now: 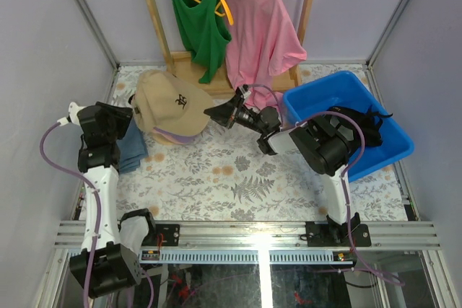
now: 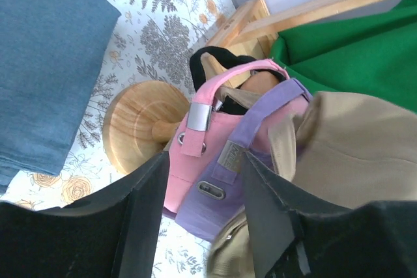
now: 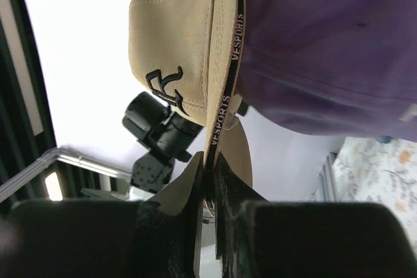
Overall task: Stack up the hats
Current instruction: Stack the hat on the hat.
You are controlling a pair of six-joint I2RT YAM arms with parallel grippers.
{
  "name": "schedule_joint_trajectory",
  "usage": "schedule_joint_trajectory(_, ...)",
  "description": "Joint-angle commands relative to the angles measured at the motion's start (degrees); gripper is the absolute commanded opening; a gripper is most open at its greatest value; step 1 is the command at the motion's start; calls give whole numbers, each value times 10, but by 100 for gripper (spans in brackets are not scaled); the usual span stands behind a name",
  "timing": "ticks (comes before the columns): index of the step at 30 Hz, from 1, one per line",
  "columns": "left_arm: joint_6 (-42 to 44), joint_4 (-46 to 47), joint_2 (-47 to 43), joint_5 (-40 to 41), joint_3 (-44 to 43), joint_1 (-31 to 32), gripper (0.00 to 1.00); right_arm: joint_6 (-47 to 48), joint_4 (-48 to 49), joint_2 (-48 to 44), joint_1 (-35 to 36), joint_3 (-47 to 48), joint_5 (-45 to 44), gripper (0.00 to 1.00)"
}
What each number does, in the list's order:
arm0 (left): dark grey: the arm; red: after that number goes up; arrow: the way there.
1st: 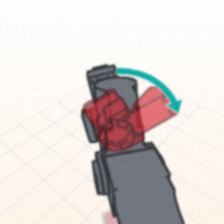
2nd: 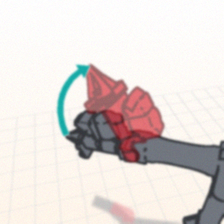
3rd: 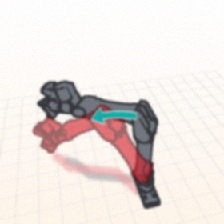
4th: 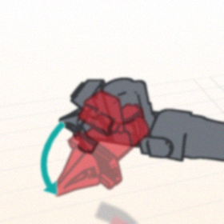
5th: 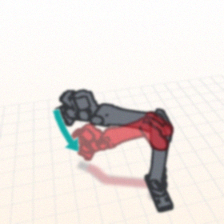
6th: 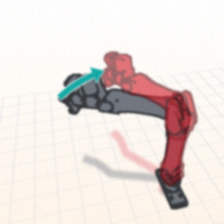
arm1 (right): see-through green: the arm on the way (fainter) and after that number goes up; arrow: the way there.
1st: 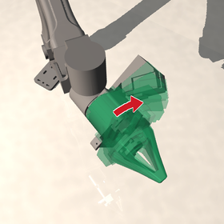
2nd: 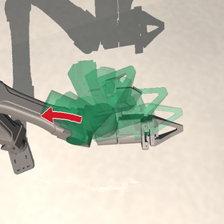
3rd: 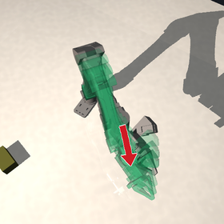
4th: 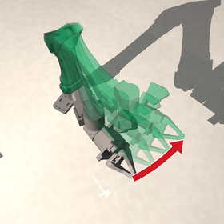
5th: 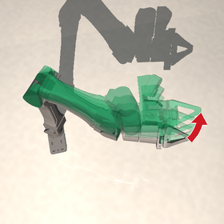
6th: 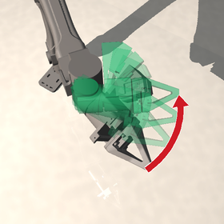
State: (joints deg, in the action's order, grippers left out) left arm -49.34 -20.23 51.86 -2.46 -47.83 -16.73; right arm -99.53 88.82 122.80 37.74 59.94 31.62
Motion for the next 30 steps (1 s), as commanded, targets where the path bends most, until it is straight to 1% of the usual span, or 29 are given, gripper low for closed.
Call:
schedule_joint_trajectory(1,-19,-24,-15,50,-23,-8,47,-38,76,-57,-2,63,22,5)
schedule_joint_trajectory(7,-38,-44,-33,94,-30,-8,53,-41,39,-83,-2,106,21,3)
schedule_joint_trajectory(11,-60,-25,-53,94,-18,-8,57,-58,31,-97,-2,117,17,1)
schedule_joint_trajectory(14,-74,-20,-53,84,-21,-10,58,-70,23,-99,-2,125,21,1)
schedule_joint_trajectory(18,-80,-23,-49,85,-28,-12,59,-76,15,-81,-2,134,20,1)
schedule_joint_trajectory(25,-83,-34,-42,108,-30,-12,59,-80,1,-25,-2,145,15,1)
schedule_joint_trajectory(30,-93,-31,-36,120,-28,-13,61,-70,-34,8,-2,146,22,1)
